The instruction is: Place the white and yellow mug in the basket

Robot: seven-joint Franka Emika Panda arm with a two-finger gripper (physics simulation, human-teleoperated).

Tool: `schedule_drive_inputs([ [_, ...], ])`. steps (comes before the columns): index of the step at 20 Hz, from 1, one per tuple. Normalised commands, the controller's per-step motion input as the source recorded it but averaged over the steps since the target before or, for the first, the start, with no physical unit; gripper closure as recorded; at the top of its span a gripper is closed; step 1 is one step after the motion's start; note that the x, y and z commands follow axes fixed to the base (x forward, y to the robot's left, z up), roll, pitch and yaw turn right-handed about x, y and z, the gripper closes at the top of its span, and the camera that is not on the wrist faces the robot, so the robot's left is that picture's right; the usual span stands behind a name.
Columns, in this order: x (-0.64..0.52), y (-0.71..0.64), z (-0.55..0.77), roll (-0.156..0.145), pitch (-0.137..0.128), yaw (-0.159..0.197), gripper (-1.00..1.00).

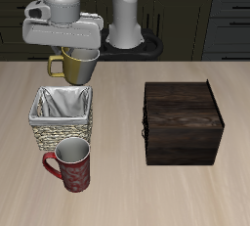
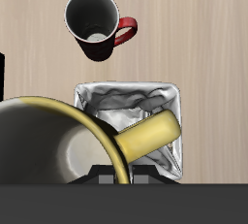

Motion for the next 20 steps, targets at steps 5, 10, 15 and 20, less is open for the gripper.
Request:
schedule_drive_inputs([
  [5,-0.05,-0.33,-0.1,0.0,0.001,0.021,1.0],
  [10,-0.06,-0.45,-0.02,-0.051,-0.027,-0.013,1.0],
  [15,0.02,-0.3,-0.01,-0.062,-0.038,-0.031,1.0],
  [20,0.06,-0.12,-0.2,-0.029,0.002,-0.014,1.0],
])
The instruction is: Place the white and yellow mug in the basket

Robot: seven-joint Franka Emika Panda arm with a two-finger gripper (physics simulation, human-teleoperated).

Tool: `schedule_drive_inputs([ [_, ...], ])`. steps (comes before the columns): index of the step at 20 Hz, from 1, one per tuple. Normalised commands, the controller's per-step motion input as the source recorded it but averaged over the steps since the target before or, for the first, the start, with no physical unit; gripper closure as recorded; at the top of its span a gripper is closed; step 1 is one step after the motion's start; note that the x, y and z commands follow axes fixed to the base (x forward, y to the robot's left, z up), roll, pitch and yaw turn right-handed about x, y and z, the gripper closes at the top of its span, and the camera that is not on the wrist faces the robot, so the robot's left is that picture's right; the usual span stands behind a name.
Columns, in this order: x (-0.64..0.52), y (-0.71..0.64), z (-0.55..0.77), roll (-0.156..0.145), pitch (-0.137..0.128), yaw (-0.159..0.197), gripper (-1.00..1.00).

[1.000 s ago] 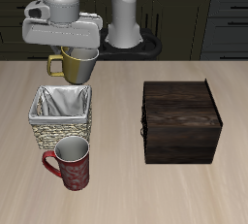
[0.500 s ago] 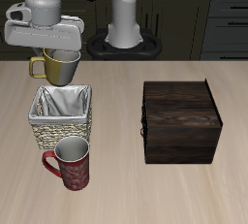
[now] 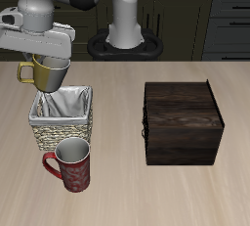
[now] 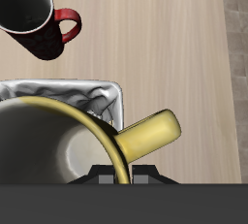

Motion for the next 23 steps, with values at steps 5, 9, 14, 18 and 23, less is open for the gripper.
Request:
schedule_drive_inputs([
  [5,0.02,0.09,-0.25,0.016,0.007,-0.023,1.0],
  [9,0.02,0.23,-0.44,0.046,0.052,-0.011,1.0],
  [14,0.06,0.05,-0.26,-0.002,0.025,-0.029,1.0],
  [18,0.08,-0.02,-0.41,-0.008,0.055,0.005,1.0],
  [23,0.05,-0.05,-0.28,-0.034,0.049,-0.008,-1.0],
])
